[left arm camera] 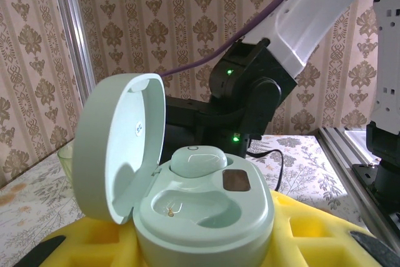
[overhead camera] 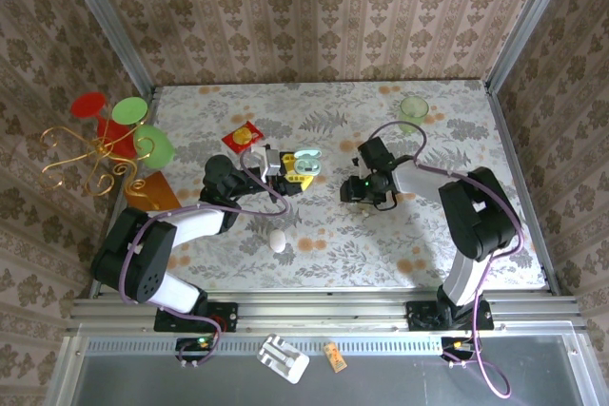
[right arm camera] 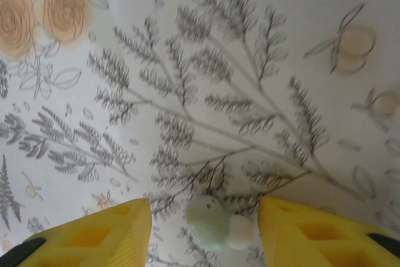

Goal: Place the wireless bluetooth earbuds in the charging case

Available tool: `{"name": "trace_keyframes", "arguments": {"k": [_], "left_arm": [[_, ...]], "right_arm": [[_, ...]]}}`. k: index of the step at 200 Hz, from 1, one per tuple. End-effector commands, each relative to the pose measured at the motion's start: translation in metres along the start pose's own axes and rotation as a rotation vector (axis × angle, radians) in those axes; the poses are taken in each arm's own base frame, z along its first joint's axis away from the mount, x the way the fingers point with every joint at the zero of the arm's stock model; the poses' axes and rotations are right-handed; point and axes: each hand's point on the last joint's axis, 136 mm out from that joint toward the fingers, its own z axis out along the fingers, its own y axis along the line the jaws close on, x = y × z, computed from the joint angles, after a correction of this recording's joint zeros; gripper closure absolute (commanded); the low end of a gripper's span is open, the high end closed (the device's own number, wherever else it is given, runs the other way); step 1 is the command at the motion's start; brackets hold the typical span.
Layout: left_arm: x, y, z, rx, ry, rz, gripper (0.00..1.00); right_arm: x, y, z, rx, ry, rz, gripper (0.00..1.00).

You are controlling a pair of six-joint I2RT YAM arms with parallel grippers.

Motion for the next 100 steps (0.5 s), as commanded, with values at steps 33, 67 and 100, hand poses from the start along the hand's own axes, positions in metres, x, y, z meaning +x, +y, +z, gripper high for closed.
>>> {"name": "trace_keyframes", "arguments": {"k": [33,67,100], "left_arm": [[-0.012,-0.004,0.001,0.014,-0.03,0.054,0.9],[-0.012,0.003,-0.006,-0.038,-0.032,0.07,0.91],[-0.01,0.019,-0.018,-0.163,-0.021,0.081,0.9]], "right_arm": [[0.009,-0.007,-0.024,0.164,-0.02,-0.046,0.48],[0.006,-0.013,-0.037,0.36,-0.042,-0.075,0.43],[0.002,-0.014,-0.042,0.509,-0.07,-0.035,0.53]]}}
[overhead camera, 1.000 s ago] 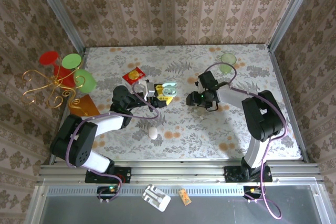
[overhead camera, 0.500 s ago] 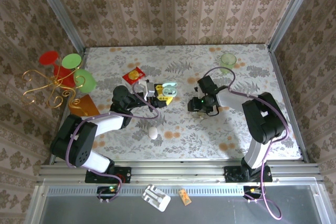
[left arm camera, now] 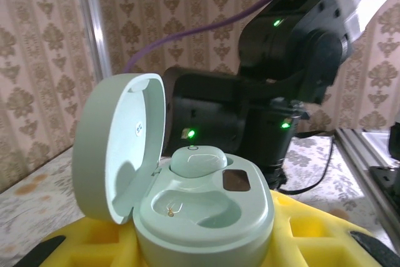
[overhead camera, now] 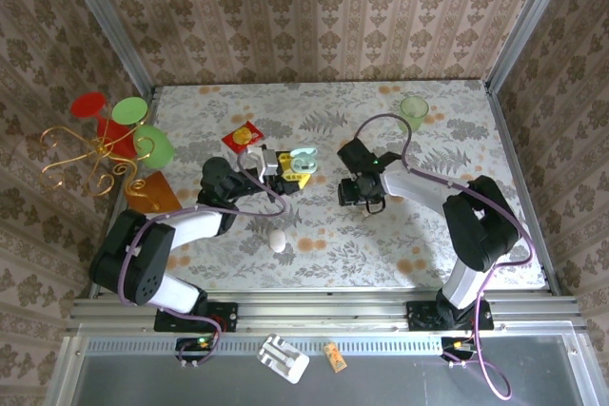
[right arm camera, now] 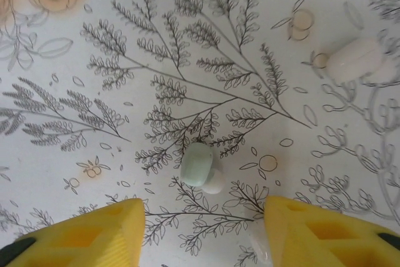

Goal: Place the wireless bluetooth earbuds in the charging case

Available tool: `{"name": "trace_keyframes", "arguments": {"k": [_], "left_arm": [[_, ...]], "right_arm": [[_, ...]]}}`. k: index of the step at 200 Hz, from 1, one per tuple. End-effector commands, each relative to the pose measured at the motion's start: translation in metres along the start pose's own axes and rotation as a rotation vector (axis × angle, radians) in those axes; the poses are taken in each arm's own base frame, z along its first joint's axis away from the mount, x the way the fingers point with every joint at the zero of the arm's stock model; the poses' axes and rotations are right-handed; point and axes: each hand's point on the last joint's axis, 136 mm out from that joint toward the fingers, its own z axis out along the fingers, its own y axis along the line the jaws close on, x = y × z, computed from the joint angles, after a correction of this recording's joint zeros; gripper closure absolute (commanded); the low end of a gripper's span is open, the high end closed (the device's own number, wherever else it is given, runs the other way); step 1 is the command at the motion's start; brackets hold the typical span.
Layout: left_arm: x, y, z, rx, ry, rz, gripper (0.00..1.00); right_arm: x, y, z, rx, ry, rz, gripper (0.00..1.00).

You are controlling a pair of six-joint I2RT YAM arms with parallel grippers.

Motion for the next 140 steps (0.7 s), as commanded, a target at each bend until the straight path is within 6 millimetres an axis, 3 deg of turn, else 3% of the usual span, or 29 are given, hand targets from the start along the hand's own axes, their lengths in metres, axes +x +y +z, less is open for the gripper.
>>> {"name": "trace_keyframes", "arguments": {"k": [1,9,31,63,140], "left_arm": [[-0.014,0.01,-0.008,-0.089,-0.027,0.077,0.9],[-0.014,0.02,-0.015,-0.135,-0.026,0.089,0.9],[-0.02,0.021,-0.021,-0.161,-0.032,0.118,0.9],[-0.02,0.02,-0.021,-0.159,-0.025,0.125,0.9],[-0.021,0.02,-0.02,-0.147,-0.037,0.118,0.9]], "right_arm": [[0.003,-0.024,-0.004,0.218,-0.001,0.05,0.53],[0.003,-0.024,-0.003,0.245,0.001,0.063,0.55],[0.003,-0.02,0.002,0.276,0.013,0.081,0.6],[0.001,-0.008,0.008,0.282,0.027,0.064,0.62],[0.0,-0.003,0.019,0.35,0.075,-0.02,0.68]]}}
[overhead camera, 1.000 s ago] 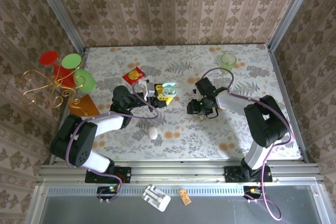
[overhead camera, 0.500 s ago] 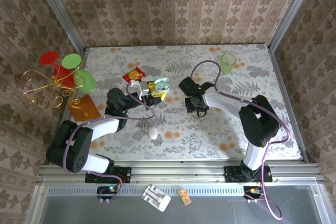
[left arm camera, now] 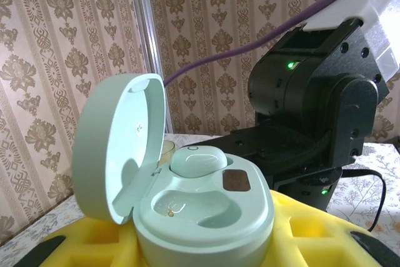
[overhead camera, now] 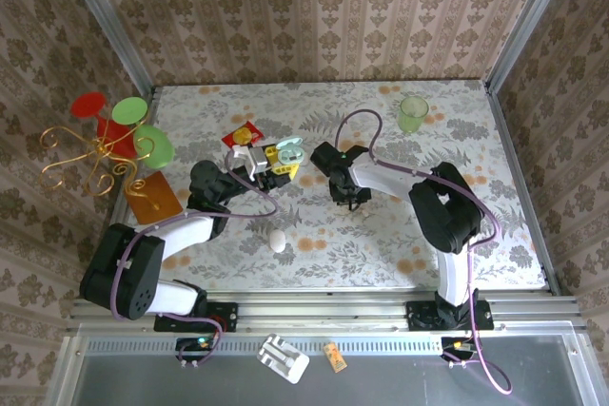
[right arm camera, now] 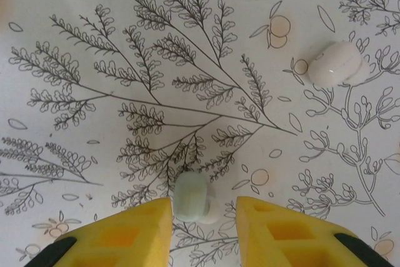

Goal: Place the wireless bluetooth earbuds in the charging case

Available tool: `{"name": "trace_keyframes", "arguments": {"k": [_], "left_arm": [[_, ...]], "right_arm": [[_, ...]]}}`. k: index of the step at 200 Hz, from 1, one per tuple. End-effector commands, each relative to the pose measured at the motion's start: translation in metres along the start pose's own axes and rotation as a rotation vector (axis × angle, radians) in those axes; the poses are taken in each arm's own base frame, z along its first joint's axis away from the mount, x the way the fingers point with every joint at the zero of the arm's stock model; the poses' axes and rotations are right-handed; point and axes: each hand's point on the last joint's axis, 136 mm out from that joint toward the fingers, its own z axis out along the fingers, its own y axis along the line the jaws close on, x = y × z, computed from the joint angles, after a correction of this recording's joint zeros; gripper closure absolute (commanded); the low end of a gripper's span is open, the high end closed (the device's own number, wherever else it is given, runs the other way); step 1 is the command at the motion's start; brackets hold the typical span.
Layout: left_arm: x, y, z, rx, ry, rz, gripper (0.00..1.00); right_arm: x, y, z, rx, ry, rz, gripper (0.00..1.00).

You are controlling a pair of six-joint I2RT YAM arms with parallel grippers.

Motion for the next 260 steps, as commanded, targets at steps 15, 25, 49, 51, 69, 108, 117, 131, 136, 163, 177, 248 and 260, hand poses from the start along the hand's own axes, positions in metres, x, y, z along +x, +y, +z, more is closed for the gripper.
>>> {"name": "trace_keyframes", "arguments": {"k": [15,25,49,51,69,108,117,131,136,163,177,248,260], "left_arm": [[-0.004,0.001,-0.001,0.001,-0.015,0.027,0.9],[-0.005,0.0,-0.001,0.002,-0.015,0.027,0.9],[-0.005,0.0,-0.001,0.002,-0.017,0.028,0.9],[-0.005,0.0,-0.001,0.003,-0.017,0.028,0.9],[-0.005,0.0,-0.001,0.003,-0.016,0.026,0.9],[-0.005,-0.001,-0.002,0.003,-0.016,0.026,0.9],[-0.004,0.0,-0.002,0.003,-0.016,0.025,0.9],[-0.004,-0.001,-0.002,0.004,-0.015,0.025,0.9],[-0.004,-0.001,-0.002,0.004,-0.015,0.025,0.9],[-0.004,0.0,-0.001,0.006,-0.016,0.024,0.9],[-0.004,0.0,0.0,0.008,-0.016,0.021,0.9],[-0.004,0.002,0.001,0.001,-0.024,0.028,0.9],[-0.005,0.004,0.001,-0.005,-0.028,0.028,0.9]], "right_arm": [[0.002,-0.005,0.0,0.112,0.005,-0.056,0.69],[0.001,-0.003,-0.001,0.124,0.003,-0.066,0.69],[0.001,0.0,0.0,0.143,0.005,-0.082,0.7],[0.001,0.0,0.0,0.144,0.006,-0.082,0.7],[0.003,0.001,0.001,0.157,0.011,-0.095,0.7],[0.004,0.002,0.005,0.173,0.018,-0.109,0.73],[0.005,0.002,0.006,0.177,0.022,-0.112,0.74],[0.006,0.002,0.008,0.18,0.026,-0.115,0.75],[0.005,0.002,0.008,0.181,0.025,-0.117,0.76],[0.005,0.002,0.011,0.191,0.029,-0.126,0.78],[0.006,0.001,0.012,0.196,0.034,-0.132,0.8],[-0.002,-0.008,-0.019,0.096,-0.034,-0.07,0.83],[-0.007,-0.01,-0.032,0.032,-0.069,-0.041,0.83]]}}
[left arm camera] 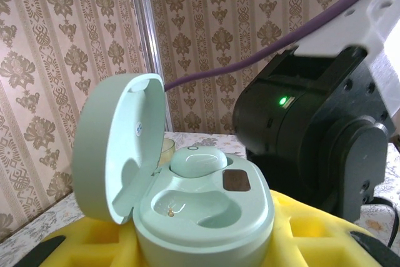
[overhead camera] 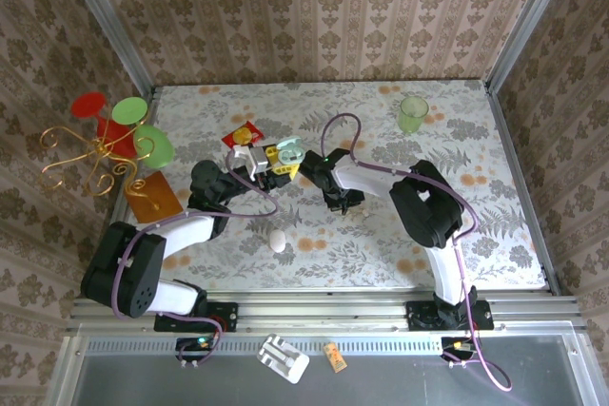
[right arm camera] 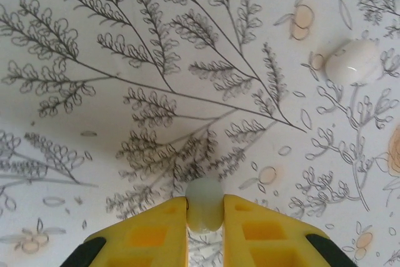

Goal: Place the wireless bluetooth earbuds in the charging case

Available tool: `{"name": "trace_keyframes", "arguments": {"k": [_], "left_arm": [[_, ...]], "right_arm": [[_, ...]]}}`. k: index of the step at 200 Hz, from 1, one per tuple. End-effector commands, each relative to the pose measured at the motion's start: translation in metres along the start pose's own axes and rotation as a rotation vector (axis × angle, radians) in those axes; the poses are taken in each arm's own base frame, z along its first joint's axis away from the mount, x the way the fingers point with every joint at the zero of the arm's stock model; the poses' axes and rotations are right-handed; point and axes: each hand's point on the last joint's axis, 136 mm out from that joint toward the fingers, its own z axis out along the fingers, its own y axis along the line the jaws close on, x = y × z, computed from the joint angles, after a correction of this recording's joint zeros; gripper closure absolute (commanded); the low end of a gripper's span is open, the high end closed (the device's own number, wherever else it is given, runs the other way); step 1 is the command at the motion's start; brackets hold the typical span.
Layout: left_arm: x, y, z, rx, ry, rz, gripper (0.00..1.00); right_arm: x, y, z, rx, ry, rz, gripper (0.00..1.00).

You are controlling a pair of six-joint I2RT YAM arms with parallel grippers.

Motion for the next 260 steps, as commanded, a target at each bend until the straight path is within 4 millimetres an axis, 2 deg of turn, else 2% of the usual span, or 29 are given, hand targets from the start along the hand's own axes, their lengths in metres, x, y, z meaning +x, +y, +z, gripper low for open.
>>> {"name": "trace_keyframes", "arguments": {"k": [1,16,49,75,79,84,106,125,165,188,223,260], "left_arm": [[-0.007,0.003,0.0,-0.006,-0.03,0.03,0.9],[-0.009,0.004,0.001,-0.009,-0.038,0.03,0.9],[-0.006,0.006,0.007,-0.024,-0.036,0.036,0.9],[0.0,0.011,0.009,-0.046,-0.03,0.049,0.9],[0.0,0.002,0.014,-0.022,-0.034,0.046,0.9],[0.0,0.002,0.016,-0.024,-0.033,0.048,0.9],[0.003,0.0,0.02,-0.018,-0.03,0.052,0.9],[0.005,-0.002,0.024,-0.016,-0.029,0.063,0.91],[0.008,-0.002,0.03,-0.014,-0.027,0.073,0.91],[0.008,-0.003,0.033,-0.008,-0.028,0.071,0.91],[0.008,-0.006,0.034,-0.002,-0.029,0.068,0.91],[0.009,-0.007,0.034,-0.002,-0.028,0.069,0.91]], "right_arm": [[-0.013,-0.016,-0.035,-0.096,-0.094,0.07,0.83],[-0.018,-0.022,-0.049,-0.175,-0.14,0.111,0.83],[-0.03,-0.03,-0.098,-0.426,-0.268,0.209,0.83],[-0.041,-0.026,-0.154,-0.668,-0.416,0.205,0.83],[-0.041,-0.023,-0.159,-0.694,-0.426,0.197,0.83],[-0.042,-0.025,-0.179,-0.75,-0.474,0.195,0.83],[-0.044,-0.019,-0.228,-0.943,-0.584,0.163,0.83],[-0.045,-0.015,-0.258,-1.063,-0.637,0.153,0.83],[-0.045,0.002,-0.293,-1.116,-0.697,0.087,0.83],[-0.047,0.017,-0.304,-1.135,-0.713,0.052,0.83],[-0.054,0.032,-0.303,-1.12,-0.706,0.023,0.83],[-0.061,0.033,-0.295,-1.077,-0.705,0.034,0.83]]}}
